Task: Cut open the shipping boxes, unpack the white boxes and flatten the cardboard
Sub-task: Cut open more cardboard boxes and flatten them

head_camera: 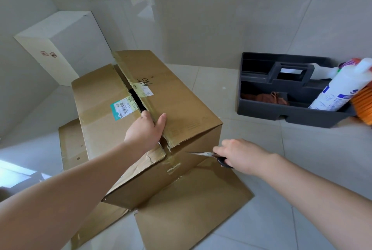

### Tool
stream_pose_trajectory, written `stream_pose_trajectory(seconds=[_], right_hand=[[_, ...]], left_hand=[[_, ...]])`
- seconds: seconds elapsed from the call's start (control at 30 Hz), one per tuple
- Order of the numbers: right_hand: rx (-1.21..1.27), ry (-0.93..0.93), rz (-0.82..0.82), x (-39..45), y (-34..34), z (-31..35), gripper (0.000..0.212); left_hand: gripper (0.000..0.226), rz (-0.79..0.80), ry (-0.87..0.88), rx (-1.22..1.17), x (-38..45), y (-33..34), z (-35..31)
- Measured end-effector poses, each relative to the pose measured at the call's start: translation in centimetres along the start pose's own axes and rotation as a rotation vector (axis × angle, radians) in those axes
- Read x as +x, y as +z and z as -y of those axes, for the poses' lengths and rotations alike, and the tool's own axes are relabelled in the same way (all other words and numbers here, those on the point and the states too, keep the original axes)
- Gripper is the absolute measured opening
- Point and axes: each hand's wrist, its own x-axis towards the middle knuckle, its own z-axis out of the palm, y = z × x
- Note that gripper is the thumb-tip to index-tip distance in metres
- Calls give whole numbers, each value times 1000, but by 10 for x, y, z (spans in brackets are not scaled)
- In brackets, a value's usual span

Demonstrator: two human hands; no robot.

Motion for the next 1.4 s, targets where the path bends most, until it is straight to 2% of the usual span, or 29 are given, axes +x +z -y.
stream_pose_trajectory(seconds=[0.17,0.27,0.33,0.47,0.7,0.87,1.03,1.13,1.2,1.27,1.4], right_hand=[[-78,87,89,-12,25,-18,16],[-98,351,140,-29,47,-47,17],[-83,541,166,-40,63,-68,10],[13,746,183,-45,86,-90,13],[115,803,153,-29,95,-98,11],[137,826,152,-19,98,-97,27],[157,841,226,-19,110,-97,37],[65,815,270,-17,106,-96,41],[-58,714,166,-7,84,-86,33],[-83,486,-75,6,60,-69,17],[96,-158,-500,23,24,-7,9]], left_hand=[[54,26,-26,15,0,3,2],[53,31,-32,2,0,4,2],[52,25,-38,1,-1,6,2],[51,3,-49,4,-2,13,4],[50,-46,-39,14,0,20,6],[50,-69,-32,36,0,24,3],[52,-62,-30,73,-1,24,-3],[54,-52,-29,83,0,20,-7],[55,-49,-26,78,2,15,-8],[58,-56,-14,77,3,9,-9],[64,-94,19,92,4,-3,-15]])
